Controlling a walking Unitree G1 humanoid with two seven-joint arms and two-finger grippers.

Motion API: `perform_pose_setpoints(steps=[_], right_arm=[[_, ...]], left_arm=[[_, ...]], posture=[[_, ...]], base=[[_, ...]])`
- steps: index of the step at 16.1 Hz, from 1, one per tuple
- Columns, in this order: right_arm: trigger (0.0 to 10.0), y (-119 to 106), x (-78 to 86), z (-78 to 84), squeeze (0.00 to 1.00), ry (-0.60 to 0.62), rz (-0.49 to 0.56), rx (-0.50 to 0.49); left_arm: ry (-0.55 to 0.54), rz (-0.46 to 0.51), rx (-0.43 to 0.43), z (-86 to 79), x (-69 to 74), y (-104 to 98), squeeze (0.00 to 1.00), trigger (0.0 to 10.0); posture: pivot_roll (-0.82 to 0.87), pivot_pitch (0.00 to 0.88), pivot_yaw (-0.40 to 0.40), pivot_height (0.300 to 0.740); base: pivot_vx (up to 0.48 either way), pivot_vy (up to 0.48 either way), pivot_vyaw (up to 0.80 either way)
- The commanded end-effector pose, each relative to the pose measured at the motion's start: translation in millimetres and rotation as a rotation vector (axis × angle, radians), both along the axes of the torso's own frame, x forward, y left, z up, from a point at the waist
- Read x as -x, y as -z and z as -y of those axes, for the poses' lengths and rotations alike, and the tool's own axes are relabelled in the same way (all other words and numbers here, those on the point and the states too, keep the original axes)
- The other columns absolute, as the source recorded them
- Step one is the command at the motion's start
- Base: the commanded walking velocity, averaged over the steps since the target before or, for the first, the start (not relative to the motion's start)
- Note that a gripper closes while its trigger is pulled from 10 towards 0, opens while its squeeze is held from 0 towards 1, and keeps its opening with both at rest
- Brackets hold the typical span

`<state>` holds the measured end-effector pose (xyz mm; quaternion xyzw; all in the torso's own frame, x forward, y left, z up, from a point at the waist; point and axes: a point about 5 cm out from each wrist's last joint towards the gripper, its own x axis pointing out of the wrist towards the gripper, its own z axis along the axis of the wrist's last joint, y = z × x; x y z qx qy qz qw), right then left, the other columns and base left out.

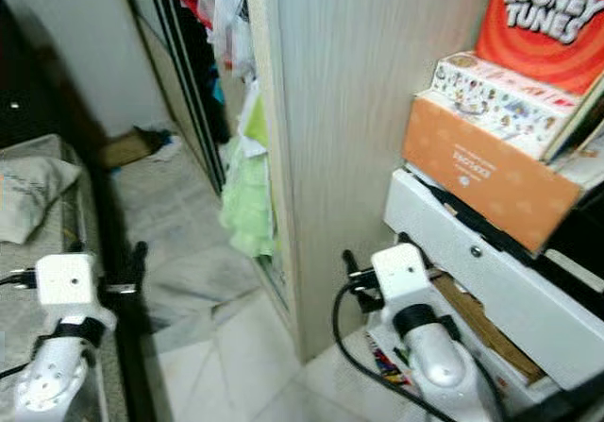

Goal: Clean up the room

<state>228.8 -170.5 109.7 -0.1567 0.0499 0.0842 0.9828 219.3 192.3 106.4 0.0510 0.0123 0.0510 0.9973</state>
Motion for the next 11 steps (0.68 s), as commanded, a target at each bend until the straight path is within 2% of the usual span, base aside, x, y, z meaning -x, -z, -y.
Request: perform_pose_setpoints(steps=[1, 11], right_arm=[[10.0, -1.7, -2.5, -3.4, 0.00, -0.009, 0.009, -0.012], [10.0, -0.3, -2.6, -4.9, 0.00, -0.015, 0.011, -0.013]], left_arm=[[-0.017, -0.001, -0.019, -5.6, -0.6, -1.3, 0.00, 10.0], [-0.062, -0.023, -0.001, -12.0, 2.0, 4.5, 0.00, 10.0]], posture=[[-0.11, 0.000, 0.016, 0.740], [-0.11, 0.000, 0.020, 0.740]], base=[[0.000, 0.000, 0.70], [0.000, 0.000, 0.70]])
